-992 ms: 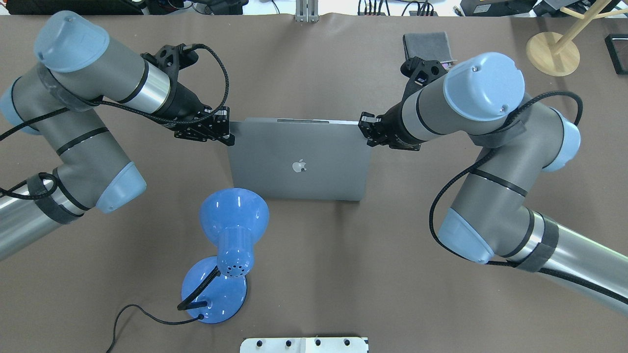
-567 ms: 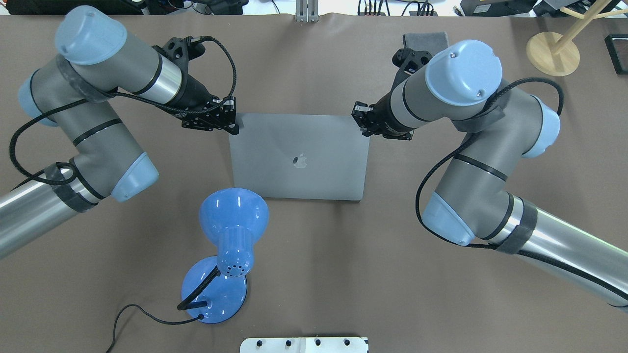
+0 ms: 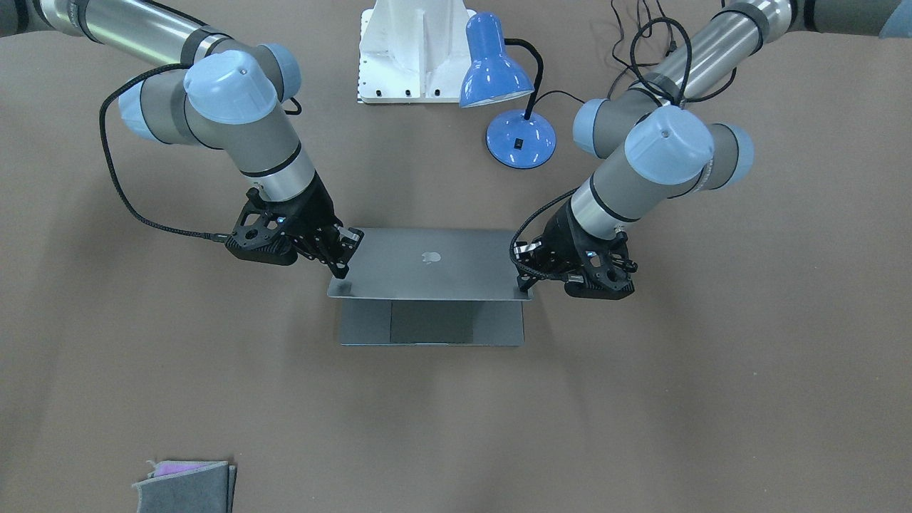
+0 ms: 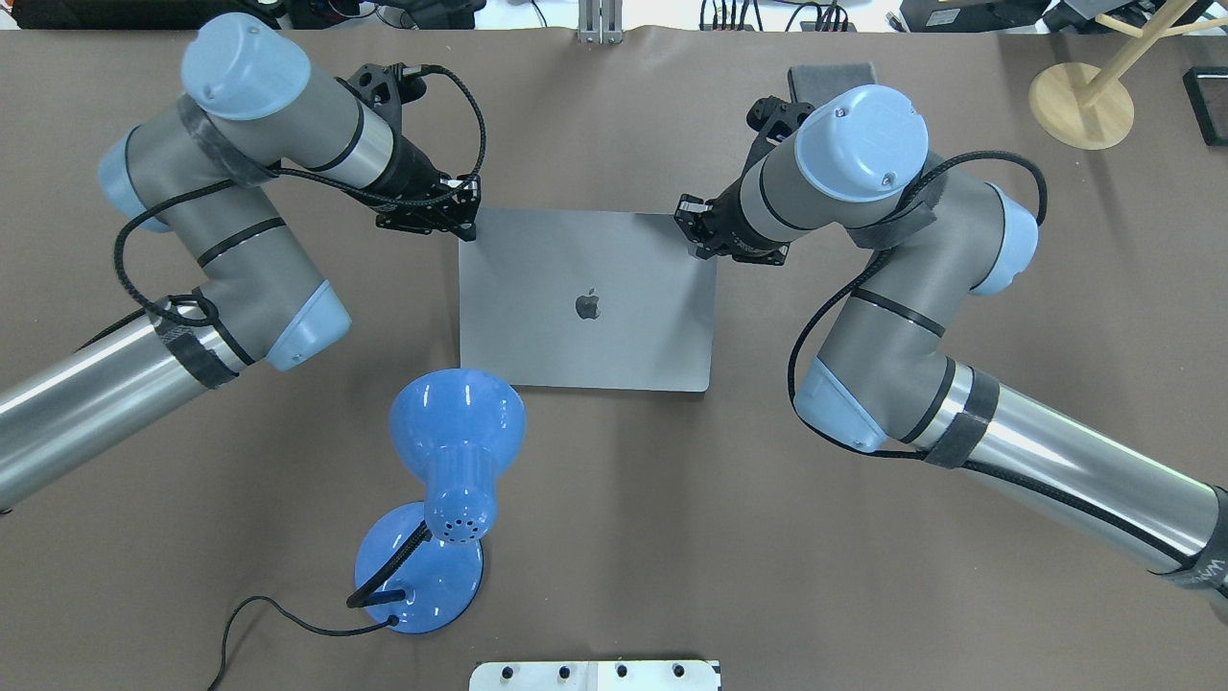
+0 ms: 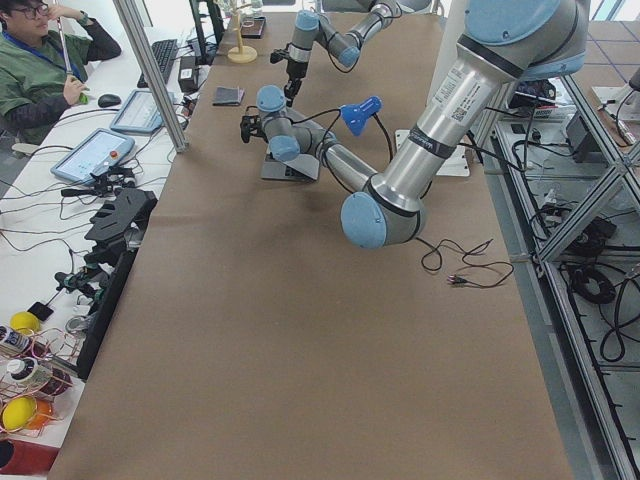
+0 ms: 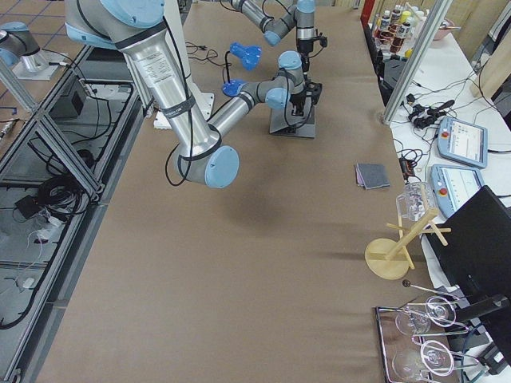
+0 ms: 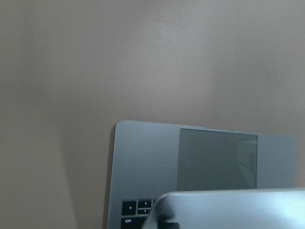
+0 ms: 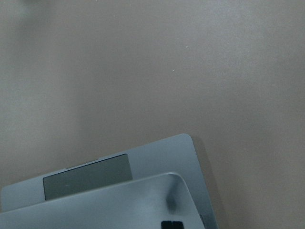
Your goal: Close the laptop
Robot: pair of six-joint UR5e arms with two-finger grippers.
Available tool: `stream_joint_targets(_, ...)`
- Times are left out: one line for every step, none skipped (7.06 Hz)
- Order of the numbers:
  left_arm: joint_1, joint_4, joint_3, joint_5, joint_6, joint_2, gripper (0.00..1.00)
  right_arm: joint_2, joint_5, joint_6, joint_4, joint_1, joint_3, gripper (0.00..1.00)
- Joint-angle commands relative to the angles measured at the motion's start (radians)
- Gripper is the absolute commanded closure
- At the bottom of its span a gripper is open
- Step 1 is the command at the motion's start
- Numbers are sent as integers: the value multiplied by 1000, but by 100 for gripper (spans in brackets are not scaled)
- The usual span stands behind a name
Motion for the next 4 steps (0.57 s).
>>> stream_joint_targets(9, -3, 51, 36, 2, -24, 100, 60, -17, 6, 13, 0, -99, 100)
stream_joint_targets(21, -1, 76, 59, 2, -38, 100, 68, -18, 6, 13, -1, -117, 100)
stream_joint_targets(41, -3, 108, 103, 2, -56, 100, 73, -23, 5, 14, -2, -144, 100)
stream_joint_targets(54, -3, 128, 120, 2, -67, 100, 95, -35, 5, 14, -3, -185, 100)
